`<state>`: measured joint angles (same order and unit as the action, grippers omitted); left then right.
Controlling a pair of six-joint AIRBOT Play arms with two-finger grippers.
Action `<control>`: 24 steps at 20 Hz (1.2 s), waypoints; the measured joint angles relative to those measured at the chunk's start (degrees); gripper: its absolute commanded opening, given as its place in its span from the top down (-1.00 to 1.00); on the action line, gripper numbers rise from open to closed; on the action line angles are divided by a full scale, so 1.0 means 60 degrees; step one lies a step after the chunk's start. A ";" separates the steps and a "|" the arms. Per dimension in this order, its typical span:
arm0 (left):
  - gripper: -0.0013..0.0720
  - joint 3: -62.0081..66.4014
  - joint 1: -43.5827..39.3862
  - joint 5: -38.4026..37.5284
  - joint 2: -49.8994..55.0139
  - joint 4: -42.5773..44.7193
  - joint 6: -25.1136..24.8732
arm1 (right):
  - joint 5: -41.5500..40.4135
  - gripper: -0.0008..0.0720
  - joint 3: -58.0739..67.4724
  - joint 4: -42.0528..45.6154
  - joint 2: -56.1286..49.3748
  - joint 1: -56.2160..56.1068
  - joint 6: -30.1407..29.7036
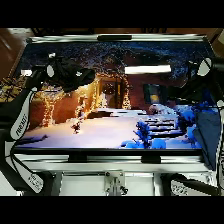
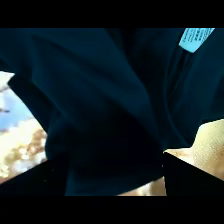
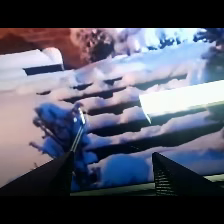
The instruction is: Fold the shirts.
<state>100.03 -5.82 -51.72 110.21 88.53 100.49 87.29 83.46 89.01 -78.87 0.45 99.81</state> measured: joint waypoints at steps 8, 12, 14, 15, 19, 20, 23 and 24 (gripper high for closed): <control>0.88 0.0652 -0.0047 0.0178 0.0579 -0.0659 -0.0015 | -0.0055 -0.66 0.0000 -0.0106 0.0000 0.0000 -0.0291; 0.88 0.2371 -0.0335 -0.0120 -0.0433 -0.0725 0.0026 | -0.0117 -0.66 0.0113 0.0036 0.0149 0.0000 -0.0878; 0.88 0.2991 -0.0714 0.0182 -0.1581 -0.0732 -0.0073 | -0.0106 -0.66 0.0495 0.0601 0.0441 0.0000 -0.1228; 0.88 0.3078 -0.0965 0.0368 -0.2277 -0.0743 -0.0106 | -0.0084 -0.66 0.0812 0.0969 0.0667 0.0004 -0.1333; 0.88 0.2470 -0.2528 0.0845 -0.5406 -0.0772 -0.0098 | -0.0073 -0.66 0.2317 0.2186 0.1963 0.0011 -0.1548; 0.88 0.2237 -0.2983 0.0663 -0.5992 -0.0772 -0.0033 | -0.0080 -0.66 0.2626 0.2382 0.2353 0.0011 -0.1577; 0.88 0.1472 -0.4499 -0.0127 -0.7249 -0.0769 0.0299 | -0.0157 -0.67 0.3213 0.2739 0.3610 0.0011 -0.1566; 0.88 0.1180 -0.5005 -0.0386 -0.7446 -0.0769 0.0433 | -0.0146 -0.67 0.3308 0.2798 0.3974 0.0011 -0.1552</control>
<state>107.11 -35.86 -54.04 65.54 83.92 103.09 86.41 103.31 105.80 -55.02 0.51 90.50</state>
